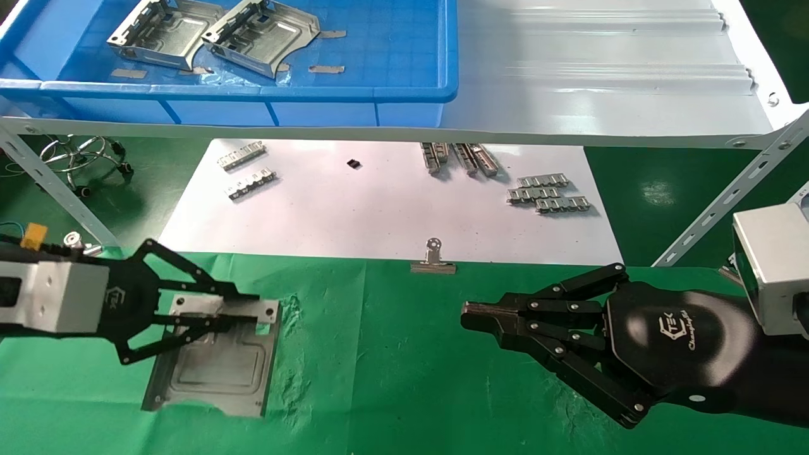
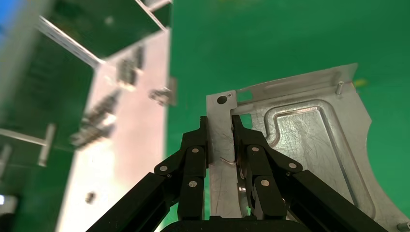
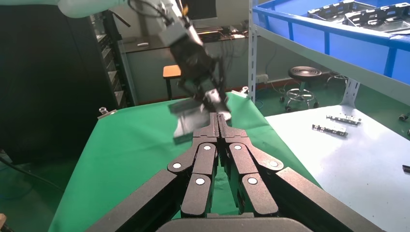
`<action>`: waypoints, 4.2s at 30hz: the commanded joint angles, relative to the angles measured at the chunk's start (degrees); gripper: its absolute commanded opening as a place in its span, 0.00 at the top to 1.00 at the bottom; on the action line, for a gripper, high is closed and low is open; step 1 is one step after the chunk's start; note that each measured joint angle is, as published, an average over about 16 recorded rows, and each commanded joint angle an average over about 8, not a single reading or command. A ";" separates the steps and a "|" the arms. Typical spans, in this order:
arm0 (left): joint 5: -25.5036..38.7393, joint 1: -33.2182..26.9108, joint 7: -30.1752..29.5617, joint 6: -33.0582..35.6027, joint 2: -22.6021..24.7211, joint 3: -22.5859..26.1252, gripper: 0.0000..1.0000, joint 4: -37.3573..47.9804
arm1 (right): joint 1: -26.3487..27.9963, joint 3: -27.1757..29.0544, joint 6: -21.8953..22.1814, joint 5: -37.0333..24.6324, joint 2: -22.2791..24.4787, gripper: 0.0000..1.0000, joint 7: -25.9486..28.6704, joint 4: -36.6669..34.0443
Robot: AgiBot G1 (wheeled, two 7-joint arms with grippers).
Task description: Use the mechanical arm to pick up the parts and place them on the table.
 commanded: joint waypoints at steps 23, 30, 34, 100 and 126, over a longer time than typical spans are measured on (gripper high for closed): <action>2.78 3.19 20.96 -3.98 13.27 7.98 1.00 27.09 | 0.00 0.00 0.00 0.00 0.00 1.00 0.00 0.00; 2.54 3.20 24.63 -5.00 15.49 7.72 1.00 32.21 | 0.00 0.00 0.00 0.00 0.00 1.00 0.00 0.00; 2.57 3.09 25.82 -5.37 16.42 7.71 0.94 34.18 | 0.00 0.00 0.00 0.00 0.00 1.00 0.00 0.00; -9.51 19.63 -17.96 -1.81 4.05 -13.34 0.00 -2.09 | 0.00 0.00 0.00 0.00 0.00 0.00 0.00 0.00; -14.19 33.89 -38.27 -4.73 -2.55 -31.51 0.00 -28.07 | 0.00 0.00 0.00 0.00 0.00 0.00 0.00 0.00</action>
